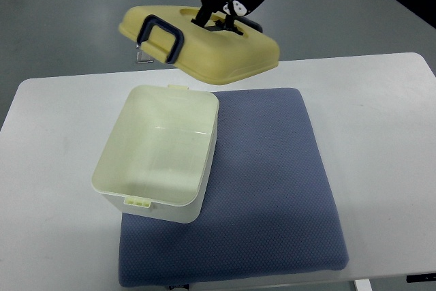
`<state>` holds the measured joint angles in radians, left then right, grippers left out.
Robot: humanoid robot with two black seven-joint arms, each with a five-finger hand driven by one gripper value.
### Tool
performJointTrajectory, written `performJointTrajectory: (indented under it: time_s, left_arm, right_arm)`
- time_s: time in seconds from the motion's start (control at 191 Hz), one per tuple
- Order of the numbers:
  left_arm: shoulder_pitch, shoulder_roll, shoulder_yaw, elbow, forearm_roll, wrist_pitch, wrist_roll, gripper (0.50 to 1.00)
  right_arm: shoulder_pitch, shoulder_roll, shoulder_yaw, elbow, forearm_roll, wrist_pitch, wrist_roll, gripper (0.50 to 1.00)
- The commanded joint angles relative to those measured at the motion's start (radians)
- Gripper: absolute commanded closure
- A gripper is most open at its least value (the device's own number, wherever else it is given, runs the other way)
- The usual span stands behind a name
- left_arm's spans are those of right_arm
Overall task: Open white storage box with right hand
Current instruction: 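Lift the yellow lid off the white box and carry it aside, then lower the yellow lid onto the blue pad and release the handle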
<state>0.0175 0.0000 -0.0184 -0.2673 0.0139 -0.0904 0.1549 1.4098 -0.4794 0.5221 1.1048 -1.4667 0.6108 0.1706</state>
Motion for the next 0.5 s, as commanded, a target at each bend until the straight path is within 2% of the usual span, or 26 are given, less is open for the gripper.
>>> performJointTrajectory:
  time_s: [0.0,0.272,0.493]
  left_arm:
    - [-0.001,0.000,0.000,-0.001,0.000,0.000,0.000,0.500]
    - [-0.001,0.000,0.000,-0.001,0.000,0.000,0.000,0.500]
    - [0.001,0.000,-0.002,-0.001,0.000,0.000,0.000,0.500]
  right_arm:
    - [-0.041,-0.084,-0.027,0.000,-0.006,0.000,0.007,1.000]
    - [-0.135,-0.203,-0.106,-0.003,-0.012,0.000,0.030,1.000]
    - [-0.229,-0.226,-0.113,-0.003,-0.018,0.000,0.035,1.000]
